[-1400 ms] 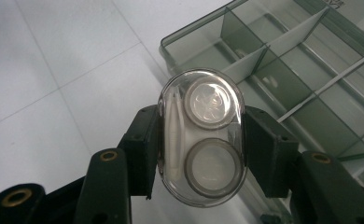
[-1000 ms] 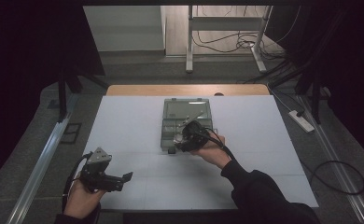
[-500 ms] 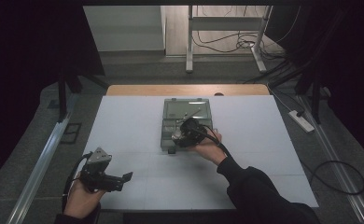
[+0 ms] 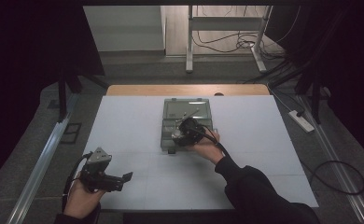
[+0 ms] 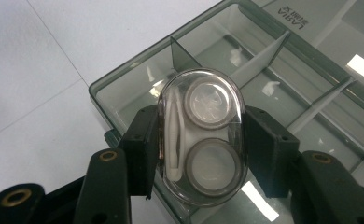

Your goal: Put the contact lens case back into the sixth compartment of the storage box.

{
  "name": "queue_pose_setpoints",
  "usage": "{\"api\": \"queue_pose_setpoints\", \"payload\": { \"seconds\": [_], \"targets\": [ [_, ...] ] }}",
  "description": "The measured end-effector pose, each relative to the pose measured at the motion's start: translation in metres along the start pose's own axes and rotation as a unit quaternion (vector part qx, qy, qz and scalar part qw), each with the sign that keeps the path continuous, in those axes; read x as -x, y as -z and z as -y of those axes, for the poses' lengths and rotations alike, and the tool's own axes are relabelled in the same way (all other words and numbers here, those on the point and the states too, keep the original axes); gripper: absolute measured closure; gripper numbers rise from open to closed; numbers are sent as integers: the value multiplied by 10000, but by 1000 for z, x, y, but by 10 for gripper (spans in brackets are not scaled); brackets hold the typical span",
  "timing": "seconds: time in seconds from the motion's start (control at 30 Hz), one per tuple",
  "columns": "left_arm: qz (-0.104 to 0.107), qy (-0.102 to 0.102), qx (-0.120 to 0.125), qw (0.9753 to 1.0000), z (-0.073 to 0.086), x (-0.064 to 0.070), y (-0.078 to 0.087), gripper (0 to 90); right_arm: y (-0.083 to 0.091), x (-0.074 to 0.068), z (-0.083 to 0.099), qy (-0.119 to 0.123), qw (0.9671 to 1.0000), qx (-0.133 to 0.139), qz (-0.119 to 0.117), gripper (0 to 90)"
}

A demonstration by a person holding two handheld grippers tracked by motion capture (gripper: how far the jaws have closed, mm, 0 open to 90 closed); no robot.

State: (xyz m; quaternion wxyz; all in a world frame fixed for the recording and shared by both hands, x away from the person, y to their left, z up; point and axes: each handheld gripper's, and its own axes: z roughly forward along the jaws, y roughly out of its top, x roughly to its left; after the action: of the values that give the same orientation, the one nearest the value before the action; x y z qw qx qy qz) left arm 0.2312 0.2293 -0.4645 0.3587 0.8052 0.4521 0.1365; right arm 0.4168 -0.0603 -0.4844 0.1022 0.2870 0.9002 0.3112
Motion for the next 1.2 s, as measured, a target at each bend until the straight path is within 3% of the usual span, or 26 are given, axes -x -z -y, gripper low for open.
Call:
{"api": "queue_pose_setpoints", "payload": {
  "seconds": [0.27, 0.6, 0.73, 1.2],
  "targets": [
    [10, -18, -23, 10000, 0, 0, 0, 0, -2, 1, 1, -4, 10000, -22, -31, 469],
    [2, -32, -34, 10000, 0, 0, -1, 0, -2, 1, 1, -15, 10000, -29, -37, 356],
    [7, -28, -34, 10000, 0, 0, -1, 0, 1, 2, 1, -22, 9999, -38, -99, 255],
    [23, -12, -31, 10000, 0, 0, -1, 0, 15, 1, 3, 88, 9993, -175, -323, 53]
  ]
}}
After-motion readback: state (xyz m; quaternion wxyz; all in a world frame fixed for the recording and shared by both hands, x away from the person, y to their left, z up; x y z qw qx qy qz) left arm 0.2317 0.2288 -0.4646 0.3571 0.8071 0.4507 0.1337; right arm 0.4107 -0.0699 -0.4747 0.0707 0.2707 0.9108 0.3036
